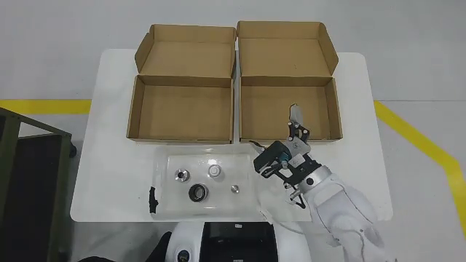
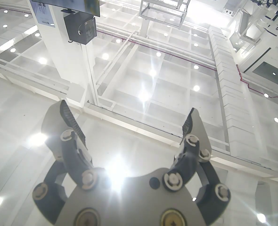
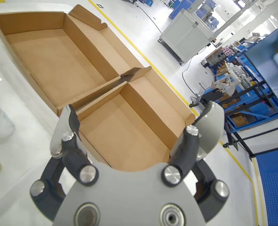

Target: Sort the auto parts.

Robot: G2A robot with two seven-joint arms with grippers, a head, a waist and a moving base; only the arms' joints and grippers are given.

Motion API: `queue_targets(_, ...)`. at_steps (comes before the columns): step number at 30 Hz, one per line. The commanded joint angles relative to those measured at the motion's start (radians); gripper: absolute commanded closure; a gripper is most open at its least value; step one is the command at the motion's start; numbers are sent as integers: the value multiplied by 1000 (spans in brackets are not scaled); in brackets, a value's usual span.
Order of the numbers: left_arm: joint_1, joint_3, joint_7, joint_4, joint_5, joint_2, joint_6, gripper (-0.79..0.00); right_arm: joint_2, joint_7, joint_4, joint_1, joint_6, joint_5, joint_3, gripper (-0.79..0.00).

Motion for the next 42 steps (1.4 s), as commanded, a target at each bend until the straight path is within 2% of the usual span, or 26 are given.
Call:
queue_targets(1,0,0,0,0,0,0,0,-785,-2,-5,1,5,-27,9,-19,-785)
queue_targets(9,0,0,0,0,0,0,0,-785,-11,-1,42,51,-133,95,-81,-785)
queue_targets(22,0,0,0,0,0,0,0,-785,-19,3,167,156,-392,405,-98,-785)
queue_targets(29,0,0,0,0,0,0,0,-785,-17,44,210,201,-509,470,-114,-785)
queue_targets(34,0,0,0,0,0,0,0,-785,-18,116,242,239,-557,509,-138,-785)
queue_targets(42,0,0,0,0,0,0,0,-785,-28,220,290,317,-572,558,-196,-785)
